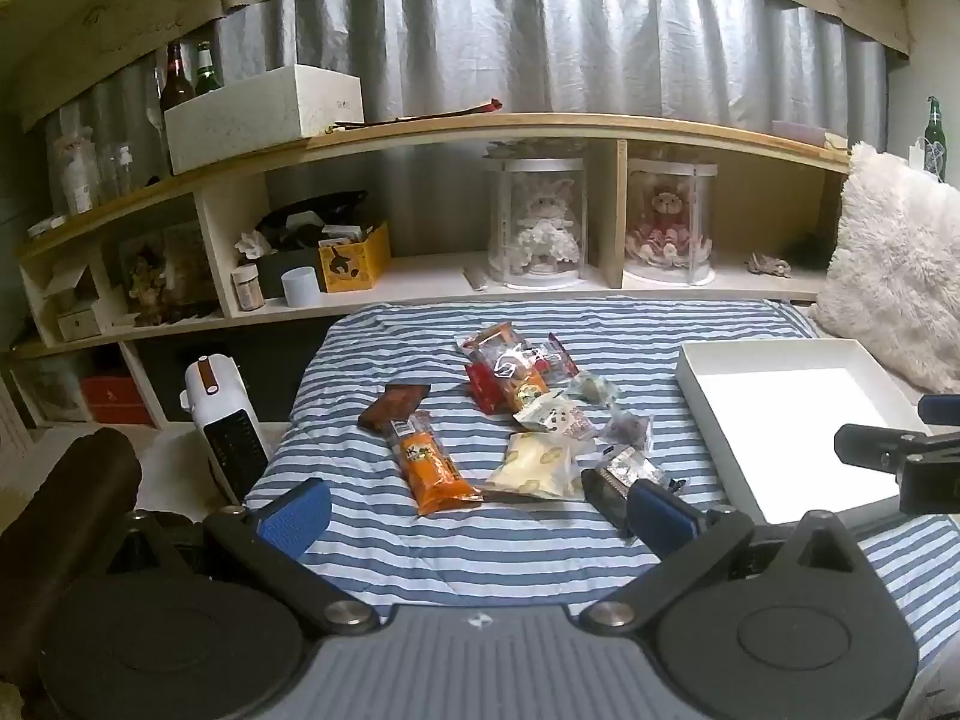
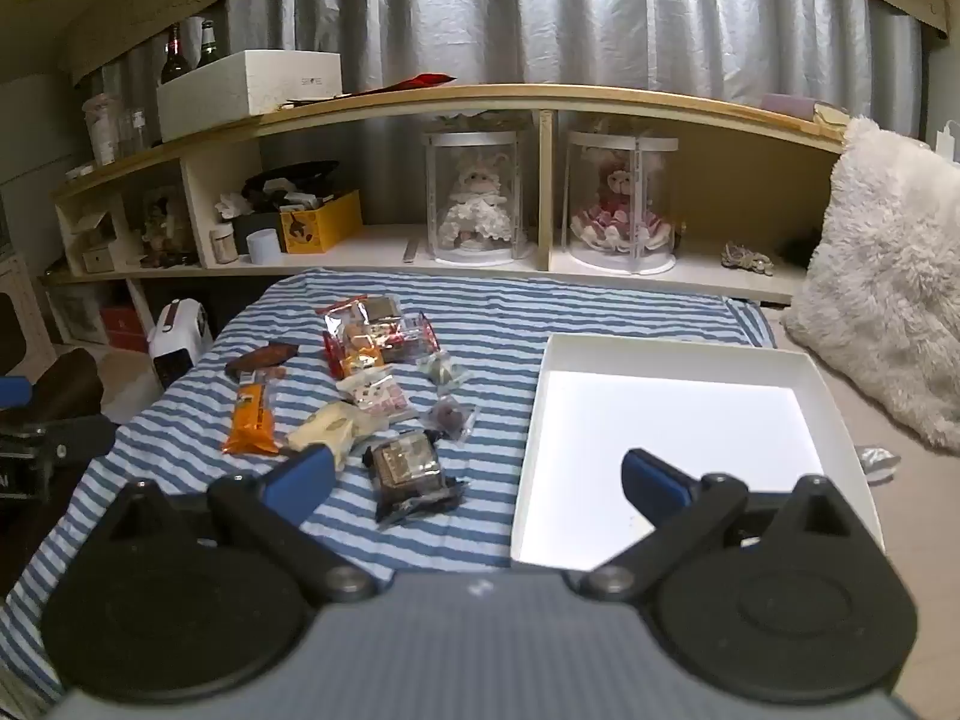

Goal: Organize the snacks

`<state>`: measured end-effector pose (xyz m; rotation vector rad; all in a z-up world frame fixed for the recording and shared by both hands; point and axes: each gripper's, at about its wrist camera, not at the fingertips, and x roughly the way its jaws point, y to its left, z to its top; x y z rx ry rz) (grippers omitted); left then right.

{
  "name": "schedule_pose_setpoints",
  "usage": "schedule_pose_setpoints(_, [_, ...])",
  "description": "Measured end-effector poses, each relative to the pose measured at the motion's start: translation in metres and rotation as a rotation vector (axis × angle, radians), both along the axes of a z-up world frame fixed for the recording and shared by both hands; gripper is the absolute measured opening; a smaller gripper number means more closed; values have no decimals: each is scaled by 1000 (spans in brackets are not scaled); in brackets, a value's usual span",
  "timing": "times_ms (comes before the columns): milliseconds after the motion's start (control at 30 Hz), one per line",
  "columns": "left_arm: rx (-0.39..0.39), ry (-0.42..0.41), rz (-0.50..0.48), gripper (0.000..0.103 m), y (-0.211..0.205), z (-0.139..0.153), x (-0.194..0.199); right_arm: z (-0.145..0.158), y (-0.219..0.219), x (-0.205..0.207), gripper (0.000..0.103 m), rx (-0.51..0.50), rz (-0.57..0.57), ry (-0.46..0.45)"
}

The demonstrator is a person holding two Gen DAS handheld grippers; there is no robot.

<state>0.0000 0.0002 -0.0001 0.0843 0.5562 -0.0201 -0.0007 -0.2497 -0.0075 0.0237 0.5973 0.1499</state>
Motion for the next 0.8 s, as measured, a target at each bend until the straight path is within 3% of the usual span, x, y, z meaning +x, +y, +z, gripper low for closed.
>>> schedule_pose_setpoints(800, [-9,11,0,103,-2,-9,0,-3,3,1,102,-23,-3,9])
